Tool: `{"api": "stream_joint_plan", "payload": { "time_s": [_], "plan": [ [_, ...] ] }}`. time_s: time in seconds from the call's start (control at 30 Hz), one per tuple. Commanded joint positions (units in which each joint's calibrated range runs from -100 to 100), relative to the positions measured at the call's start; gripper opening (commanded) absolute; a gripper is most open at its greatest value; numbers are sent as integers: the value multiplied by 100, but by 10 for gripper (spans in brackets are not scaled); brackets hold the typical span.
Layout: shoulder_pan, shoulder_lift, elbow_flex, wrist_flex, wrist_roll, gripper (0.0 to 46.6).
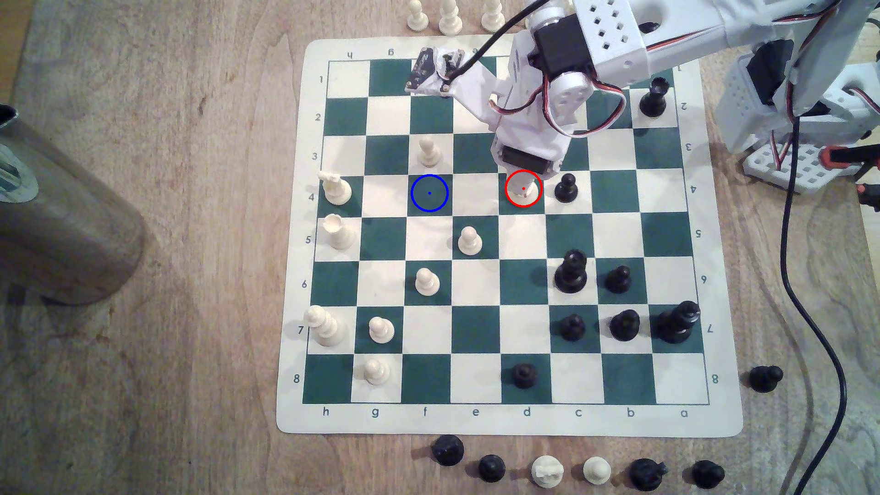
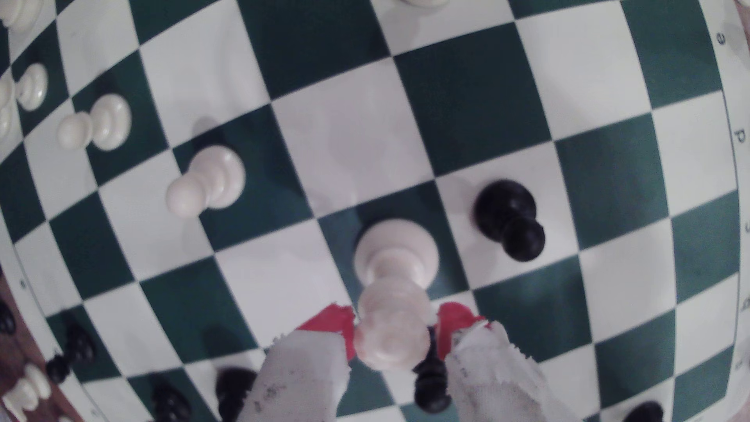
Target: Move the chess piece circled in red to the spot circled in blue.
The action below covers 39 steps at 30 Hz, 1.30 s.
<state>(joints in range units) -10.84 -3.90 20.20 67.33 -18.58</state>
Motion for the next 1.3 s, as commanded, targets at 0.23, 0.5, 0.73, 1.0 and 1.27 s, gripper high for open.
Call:
{"api": "stream_joint_plan", "payload": {
  "time_s": [0.23,0.5,0.73,1.0,1.27],
  "plan": [
    [16,-587,-34,-9,-34,2],
    [95,-1368,-796,728,-93,2],
    [376,-468,-2120,925,-88,1],
    [345,1009,-3470,671,-34,1],
    [298,1875,-4404,663,20,1]
  ]
}}
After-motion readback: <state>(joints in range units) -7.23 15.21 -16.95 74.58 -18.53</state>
